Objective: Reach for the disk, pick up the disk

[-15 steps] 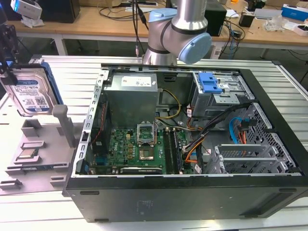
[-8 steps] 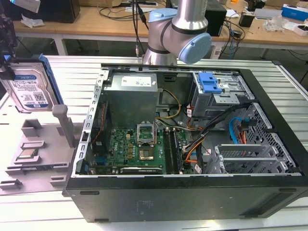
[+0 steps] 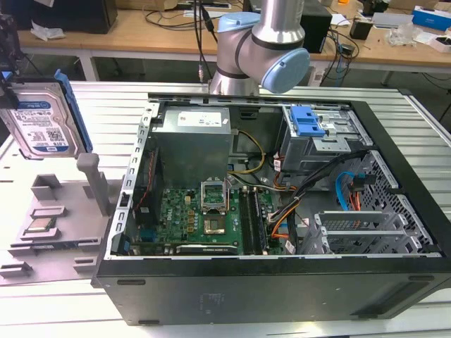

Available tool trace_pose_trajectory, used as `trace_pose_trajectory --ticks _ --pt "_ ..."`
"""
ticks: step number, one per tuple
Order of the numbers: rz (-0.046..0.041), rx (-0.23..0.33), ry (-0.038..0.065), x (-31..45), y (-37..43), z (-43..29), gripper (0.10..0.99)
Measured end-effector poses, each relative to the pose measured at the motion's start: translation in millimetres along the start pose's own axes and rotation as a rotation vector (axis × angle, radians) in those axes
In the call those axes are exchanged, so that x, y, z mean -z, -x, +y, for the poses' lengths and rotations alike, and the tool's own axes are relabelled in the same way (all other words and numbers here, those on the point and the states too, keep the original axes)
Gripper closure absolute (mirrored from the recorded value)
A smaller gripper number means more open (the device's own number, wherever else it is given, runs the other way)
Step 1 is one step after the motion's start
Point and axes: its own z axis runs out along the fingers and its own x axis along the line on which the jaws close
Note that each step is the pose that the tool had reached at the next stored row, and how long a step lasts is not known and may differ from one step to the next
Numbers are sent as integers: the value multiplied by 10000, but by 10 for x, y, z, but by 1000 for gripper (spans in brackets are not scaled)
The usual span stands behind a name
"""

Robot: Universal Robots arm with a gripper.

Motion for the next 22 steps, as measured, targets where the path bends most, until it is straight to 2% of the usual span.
trace_pose_trajectory --ticks 22 --pt "-1 1 27 290 -3 -27 722"
